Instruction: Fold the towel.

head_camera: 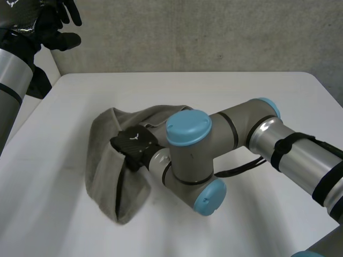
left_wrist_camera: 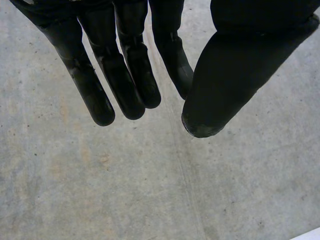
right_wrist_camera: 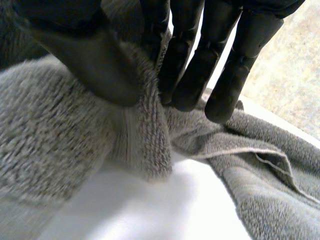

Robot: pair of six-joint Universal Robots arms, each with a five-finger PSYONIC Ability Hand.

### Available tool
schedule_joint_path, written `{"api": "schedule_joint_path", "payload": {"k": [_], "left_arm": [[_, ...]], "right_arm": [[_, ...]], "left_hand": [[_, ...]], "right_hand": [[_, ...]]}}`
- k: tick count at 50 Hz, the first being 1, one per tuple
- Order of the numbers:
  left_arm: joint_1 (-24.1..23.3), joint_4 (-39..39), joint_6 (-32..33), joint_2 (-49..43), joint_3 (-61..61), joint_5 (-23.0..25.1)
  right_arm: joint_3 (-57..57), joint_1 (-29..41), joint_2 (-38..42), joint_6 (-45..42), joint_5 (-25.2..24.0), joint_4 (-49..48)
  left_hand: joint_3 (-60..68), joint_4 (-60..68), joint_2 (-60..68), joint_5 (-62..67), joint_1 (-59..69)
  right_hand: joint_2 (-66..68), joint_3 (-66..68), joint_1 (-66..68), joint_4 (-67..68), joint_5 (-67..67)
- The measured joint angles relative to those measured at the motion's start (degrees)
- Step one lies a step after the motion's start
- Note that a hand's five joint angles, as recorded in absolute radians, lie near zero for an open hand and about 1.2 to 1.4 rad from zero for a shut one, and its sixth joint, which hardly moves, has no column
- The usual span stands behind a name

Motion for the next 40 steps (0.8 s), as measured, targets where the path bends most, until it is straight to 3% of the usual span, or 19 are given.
{"api": "schedule_joint_path", "payload": {"k": [2,6,9,12,15,20,22,27,40], "left_arm": [[0.0,-0.1,0.1,0.0,0.0,0.2],[0.0,-0.2,0.4,0.1,0.0,0.4],[0.0,-0.2,0.5,0.1,-0.2,0.5],[-0.1,-0.3,0.7,0.2,-0.4,0.5],[-0.2,-0.4,0.8,0.2,-0.5,0.6],[-0.3,-0.5,1.0,-0.3,-1.0,0.8],[-0.4,-0.7,1.1,-0.9,-1.5,0.8],[-0.5,-1.3,2.5,-2.8,-2.7,1.0],[-1.6,-4.5,16.1,-8.1,-10.1,6.7]], "right_arm": [[-0.6,-0.5,-0.2,0.6,-0.6,0.5],[-1.2,-1.7,-0.7,2.1,-1.0,1.7],[-1.3,-2.9,-1.2,4.1,-1.2,2.7],[-1.2,-4.1,-2.0,7.4,-1.9,4.0],[-0.9,-4.8,-2.9,9.9,-2.9,4.9],[0.0,-5.5,-5.2,12.3,-4.1,6.6],[0.7,-6.4,-6.9,12.5,-3.8,7.4],[2.0,-8.7,-9.5,11.8,-1.8,8.2],[3.5,-15.1,-10.9,2.7,5.7,8.3]], "left_hand": [[-3.1,-3.1,-3.1,-2.9,-3.1],[-11.5,-11.0,-11.5,-11.1,-11.4],[-15.8,-15.8,-15.8,-16.0,-15.7],[-18.7,-18.6,-18.7,-18.9,-18.6],[-21.7,-21.5,-21.7,-21.8,-21.7],[-25.4,-25.4,-25.4,-25.7,-25.4],[-26.1,-26.0,-26.1,-26.4,-26.0],[-26.3,-26.2,-26.3,-26.5,-26.2],[-23.9,-23.9,-23.9,-23.9,-24.0]], "right_hand": [[-15.9,-16.3,-16.2,-16.3,-17.5],[-29.5,-30.5,-30.0,-30.4,-32.0],[-24.0,-25.4,-24.5,-25.4,-26.1],[-10.1,-11.6,-10.8,-11.6,-12.0],[-9.1,-10.0,-9.5,-10.0,-10.6],[-25.2,-25.1,-25.6,-25.0,-26.3],[-36.6,-37.7,-37.1,-37.4,-39.4],[-39.0,-40.0,-40.0,-40.0,-42.4],[-39.0,-40.0,-40.0,-40.0,-42.2]]}}
